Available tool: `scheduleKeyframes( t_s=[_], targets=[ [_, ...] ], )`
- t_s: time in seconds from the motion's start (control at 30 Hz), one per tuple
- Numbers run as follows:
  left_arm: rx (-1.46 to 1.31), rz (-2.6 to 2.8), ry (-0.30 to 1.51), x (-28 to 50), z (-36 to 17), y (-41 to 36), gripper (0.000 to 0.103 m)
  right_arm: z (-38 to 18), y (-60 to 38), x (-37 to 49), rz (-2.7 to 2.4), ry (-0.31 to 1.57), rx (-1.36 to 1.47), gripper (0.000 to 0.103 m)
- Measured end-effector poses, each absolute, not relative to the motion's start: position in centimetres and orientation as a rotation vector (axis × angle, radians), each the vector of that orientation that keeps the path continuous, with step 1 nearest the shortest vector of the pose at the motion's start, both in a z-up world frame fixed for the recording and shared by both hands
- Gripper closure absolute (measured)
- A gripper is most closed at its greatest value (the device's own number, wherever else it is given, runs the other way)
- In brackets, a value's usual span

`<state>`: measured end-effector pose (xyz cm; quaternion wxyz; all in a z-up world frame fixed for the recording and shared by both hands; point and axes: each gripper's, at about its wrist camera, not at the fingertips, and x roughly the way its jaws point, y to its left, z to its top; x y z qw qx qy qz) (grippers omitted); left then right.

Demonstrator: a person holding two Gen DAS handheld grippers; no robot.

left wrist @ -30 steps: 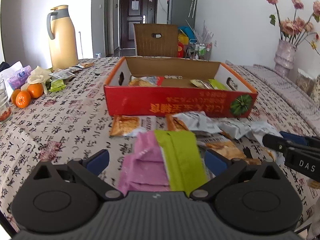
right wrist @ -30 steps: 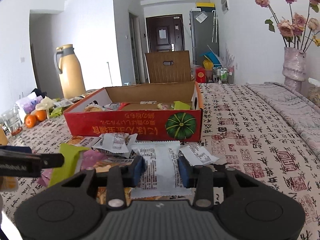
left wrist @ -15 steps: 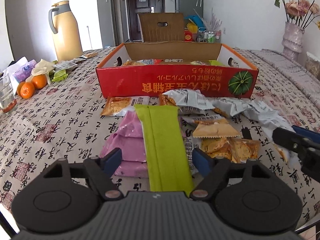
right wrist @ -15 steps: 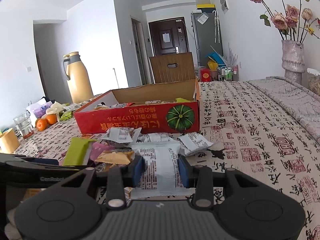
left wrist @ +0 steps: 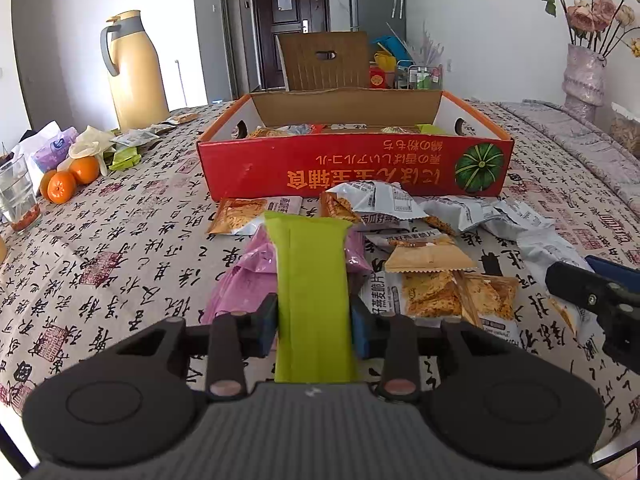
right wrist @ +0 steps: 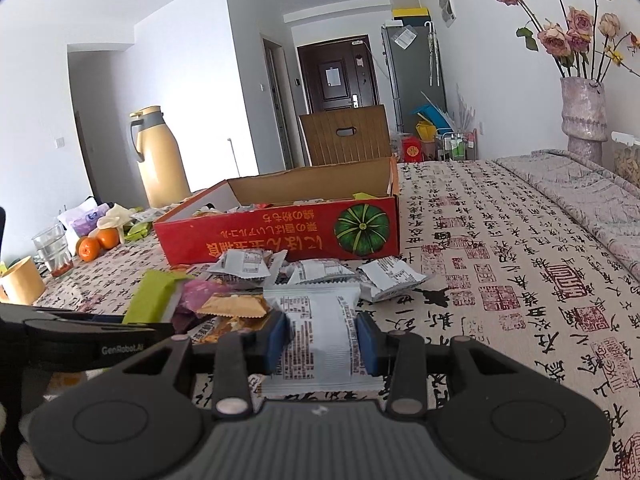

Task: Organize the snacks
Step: 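Grasp the green bar with left gripper while right grasps a white wafer packet, then lift both held snacks and carry them over the cardboard box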

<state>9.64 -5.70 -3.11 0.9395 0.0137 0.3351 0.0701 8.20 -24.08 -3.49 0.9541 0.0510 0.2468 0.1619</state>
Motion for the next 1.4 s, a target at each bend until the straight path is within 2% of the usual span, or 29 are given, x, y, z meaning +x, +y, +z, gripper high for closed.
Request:
scheduleKeyframes(
  t_s=[0.67,1.03,1.4],
  targets=[
    [0.015,0.056,0.555,10.7,2.9,-4.0,0.066,-0.4,-22.1,9.8,0.315,0.433,0.081,0.065],
    [0.02,0.041,0.482,15.9,6.7,-2.9,0.066,2.6,-21.0,15.3,0.296,0.377,0.086,0.065],
    [0.02,0.036,0.456,22.6,8.1,-1.8,0.066,4.2,-19.0,22.3,0.282,0.36,0.052,0.065]
  ],
)
